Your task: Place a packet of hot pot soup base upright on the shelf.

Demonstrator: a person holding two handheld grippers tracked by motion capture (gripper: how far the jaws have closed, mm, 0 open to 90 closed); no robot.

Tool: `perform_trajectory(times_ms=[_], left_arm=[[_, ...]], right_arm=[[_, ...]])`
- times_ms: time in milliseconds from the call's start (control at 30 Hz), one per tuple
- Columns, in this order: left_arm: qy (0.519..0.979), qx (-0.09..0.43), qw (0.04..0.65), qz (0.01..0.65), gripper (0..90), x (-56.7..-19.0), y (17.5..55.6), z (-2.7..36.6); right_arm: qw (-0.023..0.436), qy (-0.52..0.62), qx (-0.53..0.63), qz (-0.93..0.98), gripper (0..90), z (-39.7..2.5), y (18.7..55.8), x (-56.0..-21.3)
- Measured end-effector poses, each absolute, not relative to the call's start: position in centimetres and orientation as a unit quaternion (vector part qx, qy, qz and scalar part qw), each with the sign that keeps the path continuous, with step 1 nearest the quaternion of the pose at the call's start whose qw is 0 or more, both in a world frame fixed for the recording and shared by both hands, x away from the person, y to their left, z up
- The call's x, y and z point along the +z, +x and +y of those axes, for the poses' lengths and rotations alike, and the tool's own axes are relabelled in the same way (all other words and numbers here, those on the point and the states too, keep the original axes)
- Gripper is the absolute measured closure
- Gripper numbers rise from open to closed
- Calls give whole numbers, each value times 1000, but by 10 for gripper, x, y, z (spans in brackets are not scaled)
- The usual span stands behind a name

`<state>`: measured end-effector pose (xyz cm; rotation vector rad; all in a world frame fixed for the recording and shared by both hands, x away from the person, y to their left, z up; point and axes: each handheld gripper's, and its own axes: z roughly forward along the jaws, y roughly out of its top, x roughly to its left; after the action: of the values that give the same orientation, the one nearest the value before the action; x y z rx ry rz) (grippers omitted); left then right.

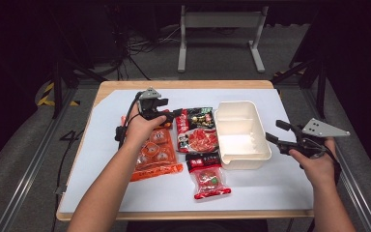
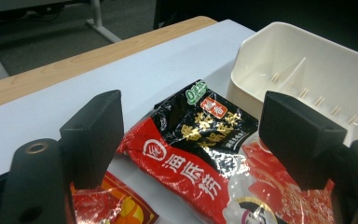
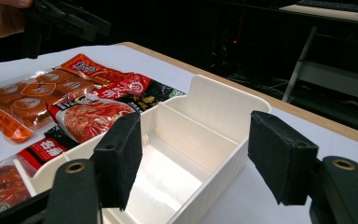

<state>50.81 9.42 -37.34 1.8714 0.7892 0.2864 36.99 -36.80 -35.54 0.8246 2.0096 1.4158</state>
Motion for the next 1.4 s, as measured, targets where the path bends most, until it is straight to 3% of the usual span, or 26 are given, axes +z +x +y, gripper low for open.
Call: perform_trajectory(times_ms=[1100,1400], left_arm=[[801,68,427,413,325,-431,542,64],[810,54,396,429,407,-434,545,63]], right_arm=[[271,304,513,756,347,-364,361,-356],[271,302,507,760,339,-361,362,-358]])
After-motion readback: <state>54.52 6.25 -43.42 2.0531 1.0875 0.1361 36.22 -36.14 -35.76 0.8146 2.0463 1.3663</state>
